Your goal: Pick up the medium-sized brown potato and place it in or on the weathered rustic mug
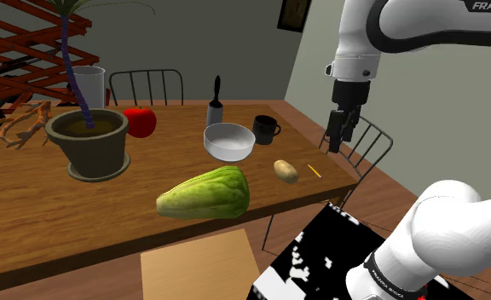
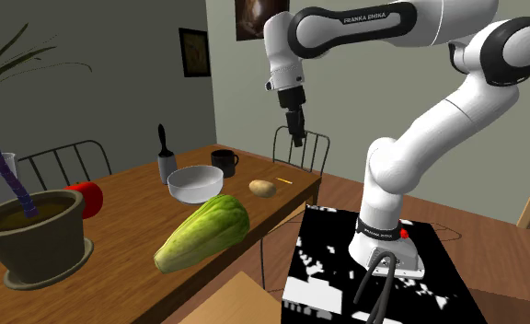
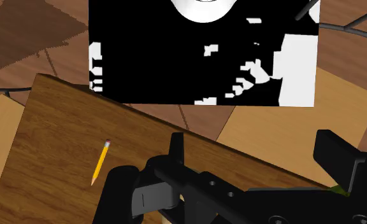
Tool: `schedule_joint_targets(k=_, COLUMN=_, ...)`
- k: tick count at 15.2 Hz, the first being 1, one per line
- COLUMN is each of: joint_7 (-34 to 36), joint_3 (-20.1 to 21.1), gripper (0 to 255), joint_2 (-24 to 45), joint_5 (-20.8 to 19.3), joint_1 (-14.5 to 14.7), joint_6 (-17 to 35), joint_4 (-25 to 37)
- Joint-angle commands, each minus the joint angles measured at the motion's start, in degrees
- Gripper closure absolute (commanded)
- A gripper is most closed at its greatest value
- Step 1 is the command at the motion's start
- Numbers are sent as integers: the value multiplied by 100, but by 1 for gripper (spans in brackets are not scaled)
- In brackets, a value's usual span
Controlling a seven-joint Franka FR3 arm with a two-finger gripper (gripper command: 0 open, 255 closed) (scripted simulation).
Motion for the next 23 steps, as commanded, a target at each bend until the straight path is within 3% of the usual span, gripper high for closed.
schedule_joint_targets(k=1, joint_7=0, joint_3=0, gripper=0, joint_2=0, joint_5=0, joint_1=0, joint_6=0, joint_4=0)
schedule_joint_targets(k=9, joint_7=341, joint_3=38, gripper=0, joint_2=419, joint_5=-73, joint_1=-230, joint_6=2340, joint_4=-1121)
schedule_joint_targets(k=17, joint_7=739, joint_3=73, gripper=0, joint_2=1671, joint_5=-241, joint_1=-528, joint_6=4886, joint_4=-1615)
schedule_joint_targets(k=23, joint_7=761, joint_3=79, gripper=0, joint_2=2067, joint_5=-274, joint_1=-551, joint_6=5488, joint_4=-1822)
